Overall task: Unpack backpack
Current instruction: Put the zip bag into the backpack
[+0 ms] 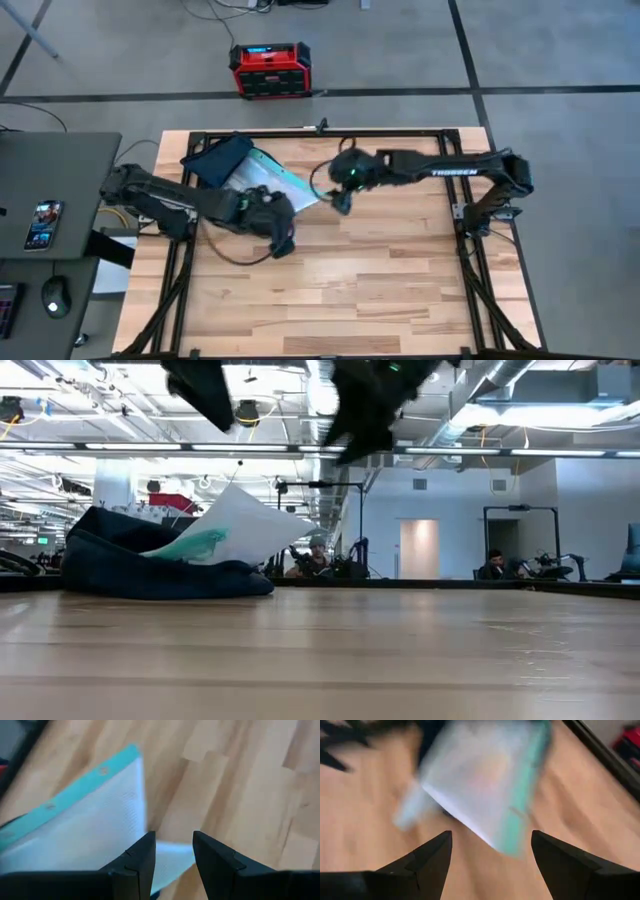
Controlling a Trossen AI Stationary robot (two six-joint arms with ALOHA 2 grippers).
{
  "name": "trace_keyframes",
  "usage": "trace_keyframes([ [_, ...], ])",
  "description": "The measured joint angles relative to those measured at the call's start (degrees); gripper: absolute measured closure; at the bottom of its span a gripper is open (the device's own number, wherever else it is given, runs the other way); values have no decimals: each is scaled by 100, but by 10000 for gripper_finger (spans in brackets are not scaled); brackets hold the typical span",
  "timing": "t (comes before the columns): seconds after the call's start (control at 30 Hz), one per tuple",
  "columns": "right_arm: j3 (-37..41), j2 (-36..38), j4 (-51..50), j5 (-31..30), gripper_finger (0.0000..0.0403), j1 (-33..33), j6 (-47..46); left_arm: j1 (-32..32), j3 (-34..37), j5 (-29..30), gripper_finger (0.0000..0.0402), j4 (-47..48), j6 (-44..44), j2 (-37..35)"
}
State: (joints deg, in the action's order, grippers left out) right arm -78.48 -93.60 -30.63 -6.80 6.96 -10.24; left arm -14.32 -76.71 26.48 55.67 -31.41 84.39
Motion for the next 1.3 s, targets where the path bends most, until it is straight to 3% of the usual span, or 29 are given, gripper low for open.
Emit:
trace_keyframes([
  [0.17,153,218,-751,-38,138,614,650,552,0,-261,286,-214,67,656],
  [0.37,722,173,-308,113,138,991,1328,891,4,-279,274,-166,-234,1221],
  [0.53,1374,146,736,863,138,1019,1352,1146,4,-236,275,296,-466,1639],
  [0.67,1787,146,1369,1392,138,854,1300,1206,4,-109,369,981,-600,1693],
  [0.73,1987,146,1702,1446,138,719,1159,1206,4,45,390,1159,-598,1616],
  [0.93,2764,-28,4399,1367,138,185,651,1250,4,207,401,1450,-270,1032],
  [1.1,2334,-919,5099,1206,138,-7,-370,1409,41,-38,401,1298,367,288],
  [1.3,791,-2233,4820,1119,138,-54,-816,1710,706,-401,401,896,840,-442],
])
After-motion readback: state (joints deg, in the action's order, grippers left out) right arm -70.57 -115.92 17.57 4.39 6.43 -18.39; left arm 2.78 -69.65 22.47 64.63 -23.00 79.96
